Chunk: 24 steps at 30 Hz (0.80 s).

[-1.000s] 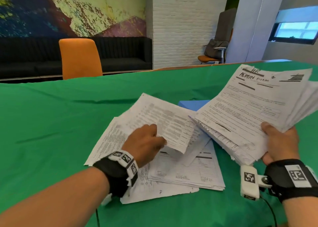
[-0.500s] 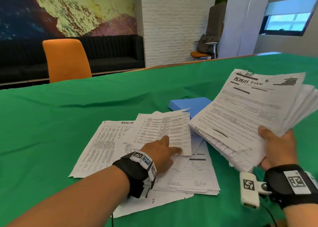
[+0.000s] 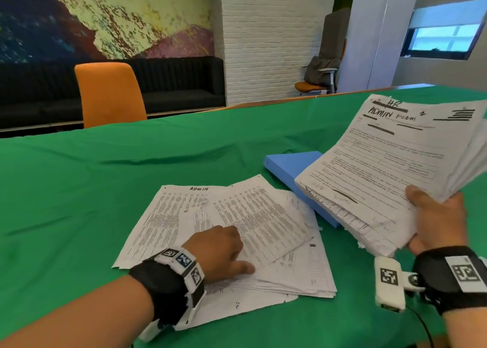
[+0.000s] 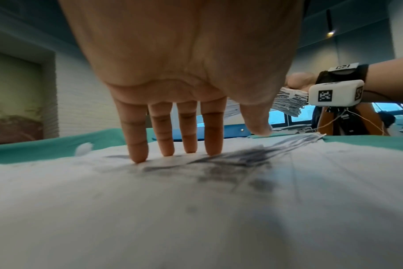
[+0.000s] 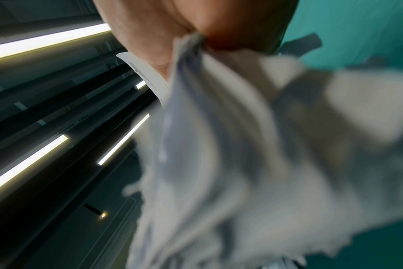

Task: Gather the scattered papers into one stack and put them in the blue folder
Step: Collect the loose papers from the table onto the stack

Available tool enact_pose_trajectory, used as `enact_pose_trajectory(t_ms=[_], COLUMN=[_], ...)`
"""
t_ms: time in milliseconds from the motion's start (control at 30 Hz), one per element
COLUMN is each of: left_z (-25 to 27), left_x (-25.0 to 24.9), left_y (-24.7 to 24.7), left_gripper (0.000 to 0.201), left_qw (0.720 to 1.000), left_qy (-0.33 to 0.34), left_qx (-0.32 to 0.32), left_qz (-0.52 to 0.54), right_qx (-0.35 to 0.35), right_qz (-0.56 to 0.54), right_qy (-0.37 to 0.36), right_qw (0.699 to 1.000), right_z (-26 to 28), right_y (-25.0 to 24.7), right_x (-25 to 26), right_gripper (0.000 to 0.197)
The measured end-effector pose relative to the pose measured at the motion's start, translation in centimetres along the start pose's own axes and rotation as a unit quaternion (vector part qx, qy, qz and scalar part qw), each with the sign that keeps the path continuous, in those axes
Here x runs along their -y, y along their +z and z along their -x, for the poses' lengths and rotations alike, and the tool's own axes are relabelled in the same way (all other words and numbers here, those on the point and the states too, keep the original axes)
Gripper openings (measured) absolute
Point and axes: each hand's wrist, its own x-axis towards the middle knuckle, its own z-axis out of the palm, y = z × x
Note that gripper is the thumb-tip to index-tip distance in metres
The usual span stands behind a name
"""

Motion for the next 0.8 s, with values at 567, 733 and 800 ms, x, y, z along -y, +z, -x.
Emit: enact_pose_trajectory(t_ms=[567, 733, 800], left_z=[-4.7, -6.2, -6.6], left_x=[4.2, 3.3, 2.9], left_y=[-1.0, -0.8, -0.9], left_gripper=[0.061, 0.037, 0.047], left_qw=[0.889, 0.86, 0.865], left_qy=[-0.303, -0.299, -0.297], left_qx=[-0.014, -0.013, 0.004], left_qz=[0.344, 0.414, 0.404], right_qx=[0.275, 0.297, 0.299], right_qz=[0.054, 0.048, 0.045], right_qy=[0.228, 0.235, 0.233], right_qw=[0.932, 0.924, 0.924], right_z=[2.5, 2.8, 2.8], right_y=[0.7, 1.0, 1.1], right_x=[-7.0, -7.1, -7.3], right_gripper=[0.033, 0.029, 0.032])
